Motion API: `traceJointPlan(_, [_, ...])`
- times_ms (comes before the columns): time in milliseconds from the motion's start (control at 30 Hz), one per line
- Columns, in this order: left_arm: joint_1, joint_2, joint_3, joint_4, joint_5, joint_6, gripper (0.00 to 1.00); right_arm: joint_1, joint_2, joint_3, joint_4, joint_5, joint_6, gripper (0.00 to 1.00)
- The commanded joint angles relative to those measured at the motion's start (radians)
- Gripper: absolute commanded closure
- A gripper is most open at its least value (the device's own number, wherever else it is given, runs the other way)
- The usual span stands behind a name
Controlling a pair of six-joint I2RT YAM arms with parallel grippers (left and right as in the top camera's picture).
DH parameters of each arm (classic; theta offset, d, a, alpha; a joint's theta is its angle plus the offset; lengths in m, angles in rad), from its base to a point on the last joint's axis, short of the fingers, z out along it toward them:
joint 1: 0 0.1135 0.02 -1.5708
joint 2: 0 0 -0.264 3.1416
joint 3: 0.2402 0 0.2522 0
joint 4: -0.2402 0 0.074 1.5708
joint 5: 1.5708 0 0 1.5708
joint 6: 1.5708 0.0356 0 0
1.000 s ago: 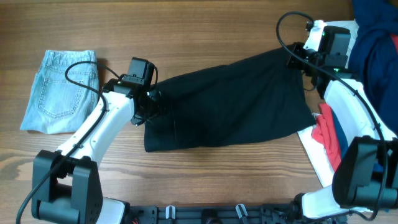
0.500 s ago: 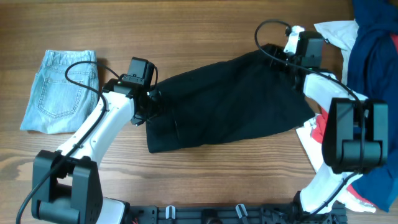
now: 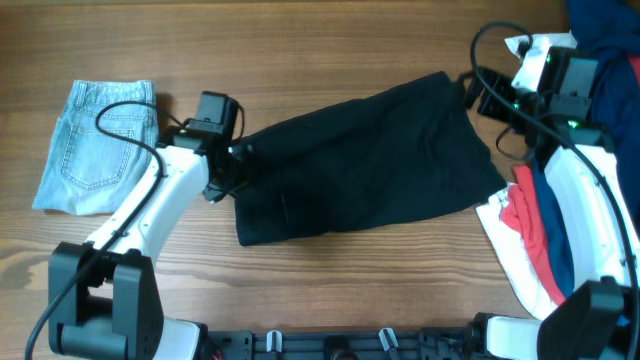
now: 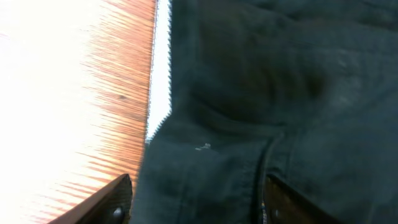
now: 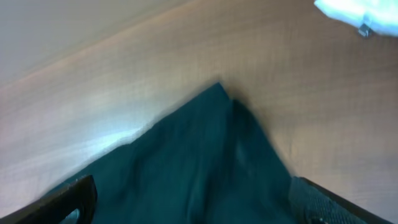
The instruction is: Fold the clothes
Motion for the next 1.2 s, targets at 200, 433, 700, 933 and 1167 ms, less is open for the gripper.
traceJointPlan(200, [0.081, 0.041, -0.003, 0.070, 0.096, 0.045, 0.02, 0.065, 0.011, -0.048, -0.206, -0.071, -0.032, 0.00])
traceJointPlan(433, [0.081, 0.182, -0.022, 0.101, 0.233, 0.111, 0.04, 0.108, 0.011, -0.048, -0.225, -0.040, -0.032, 0.01])
traceJointPlan(700, [0.080, 0.216, -0.119, 0.182, 0.269, 0.109, 0.10, 0.108, 0.011, -0.048, -0.228, -0.041, -0.031, 0.01])
traceJointPlan(933, [0.066, 0.215, -0.131, 0.233, 0.327, 0.187, 0.74, 0.108, 0.011, -0.048, -0.243, -0.041, -0.029, 0.00])
traceJointPlan(1167, [0.138, 0.151, -0.120, 0.112, 0.255, 0.189, 0.96, 0.108, 0.011, -0.048, -0.243, -0.041, -0.033, 0.01])
